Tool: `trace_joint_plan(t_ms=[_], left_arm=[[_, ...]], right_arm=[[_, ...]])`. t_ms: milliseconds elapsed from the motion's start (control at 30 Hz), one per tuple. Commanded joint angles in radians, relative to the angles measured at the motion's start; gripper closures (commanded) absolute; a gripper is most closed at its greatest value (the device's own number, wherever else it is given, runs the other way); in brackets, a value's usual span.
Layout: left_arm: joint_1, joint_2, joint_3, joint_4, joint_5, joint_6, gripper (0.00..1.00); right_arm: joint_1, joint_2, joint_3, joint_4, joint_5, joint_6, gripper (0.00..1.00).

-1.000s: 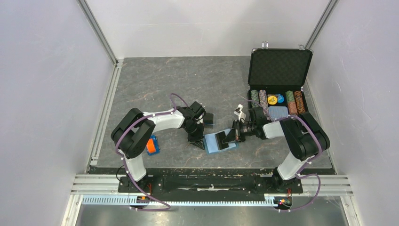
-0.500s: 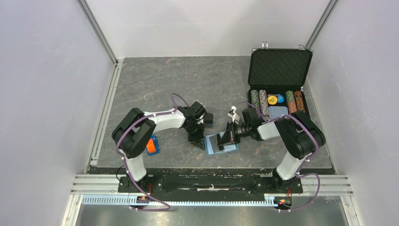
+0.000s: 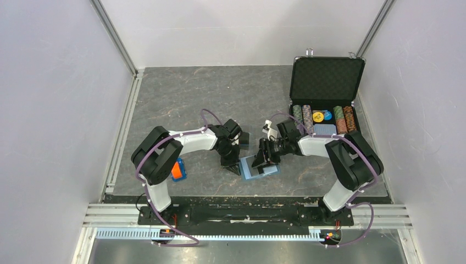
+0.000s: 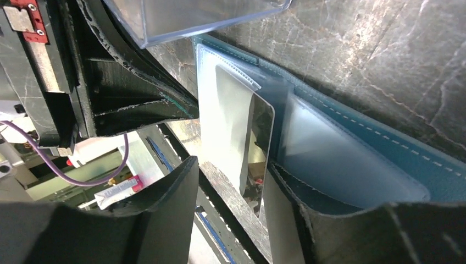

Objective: Put the credit cards into the card holder
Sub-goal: Insert the credit card into the card holder.

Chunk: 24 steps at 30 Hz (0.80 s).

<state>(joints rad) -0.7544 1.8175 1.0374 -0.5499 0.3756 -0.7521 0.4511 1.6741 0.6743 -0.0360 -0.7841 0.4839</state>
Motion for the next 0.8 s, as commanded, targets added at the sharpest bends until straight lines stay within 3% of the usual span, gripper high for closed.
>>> trace_joint_plan(t_ms=[0, 133, 367, 600, 767], left_arm=[[-0.008, 0.026, 0.013, 0.021, -0.045, 0.045, 0.96], [-0.008, 0.03, 0.025, 0.018, -0.041, 0.044, 0.96], [-0.008, 0.053, 0.084, -0.002, -0.032, 0.057, 0.96], [-0.014, 0.075, 0.124, -0.008, -0.013, 0.061, 0.96], [-0.02, 0.073, 0.136, -0.008, -0.011, 0.059, 0.96]], right_arm=[[0.004, -0.029, 0.036, -0.145, 0.109, -0.089, 0.48], [0.011, -0.029, 0.059, -0.167, 0.114, -0.107, 0.42], [0.048, 0.011, 0.08, -0.149, 0.083, -0.092, 0.44], [0.069, 0.037, 0.072, -0.085, 0.033, -0.041, 0.51], [0.072, 0.051, 0.078, -0.086, 0.026, -0.036, 0.64]])
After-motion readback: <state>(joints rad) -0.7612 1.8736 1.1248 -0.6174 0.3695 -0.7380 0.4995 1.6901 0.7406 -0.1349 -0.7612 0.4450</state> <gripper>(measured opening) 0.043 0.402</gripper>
